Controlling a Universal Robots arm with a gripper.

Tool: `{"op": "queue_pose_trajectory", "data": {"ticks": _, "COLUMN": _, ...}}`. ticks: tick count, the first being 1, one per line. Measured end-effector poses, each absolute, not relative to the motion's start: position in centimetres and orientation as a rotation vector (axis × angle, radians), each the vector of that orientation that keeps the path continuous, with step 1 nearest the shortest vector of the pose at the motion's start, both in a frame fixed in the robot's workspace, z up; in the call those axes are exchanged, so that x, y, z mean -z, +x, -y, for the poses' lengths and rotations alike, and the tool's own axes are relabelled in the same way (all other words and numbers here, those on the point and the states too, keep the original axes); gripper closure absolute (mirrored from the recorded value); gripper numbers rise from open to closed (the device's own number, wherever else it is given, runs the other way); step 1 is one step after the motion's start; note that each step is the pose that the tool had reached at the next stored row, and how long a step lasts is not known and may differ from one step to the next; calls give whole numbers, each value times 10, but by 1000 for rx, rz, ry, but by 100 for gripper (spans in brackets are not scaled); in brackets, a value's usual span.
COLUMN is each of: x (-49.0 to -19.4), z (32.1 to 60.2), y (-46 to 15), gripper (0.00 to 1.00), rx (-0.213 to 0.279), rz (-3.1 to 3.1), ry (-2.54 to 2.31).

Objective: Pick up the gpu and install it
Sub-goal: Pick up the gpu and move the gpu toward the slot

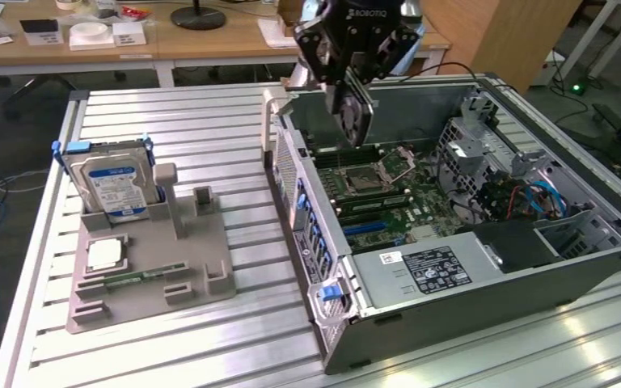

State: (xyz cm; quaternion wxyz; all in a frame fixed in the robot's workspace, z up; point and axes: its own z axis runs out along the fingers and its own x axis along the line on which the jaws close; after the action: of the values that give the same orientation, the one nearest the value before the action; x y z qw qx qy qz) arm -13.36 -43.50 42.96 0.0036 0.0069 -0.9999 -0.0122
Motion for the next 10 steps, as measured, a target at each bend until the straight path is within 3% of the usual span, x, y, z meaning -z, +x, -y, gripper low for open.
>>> {"op": "queue_pose_trajectory", "data": {"ticks": 10, "x": -429, "z": 435, "y": -98, "gripper": 72, "rx": 38, "rz": 3134, "ry": 22}}
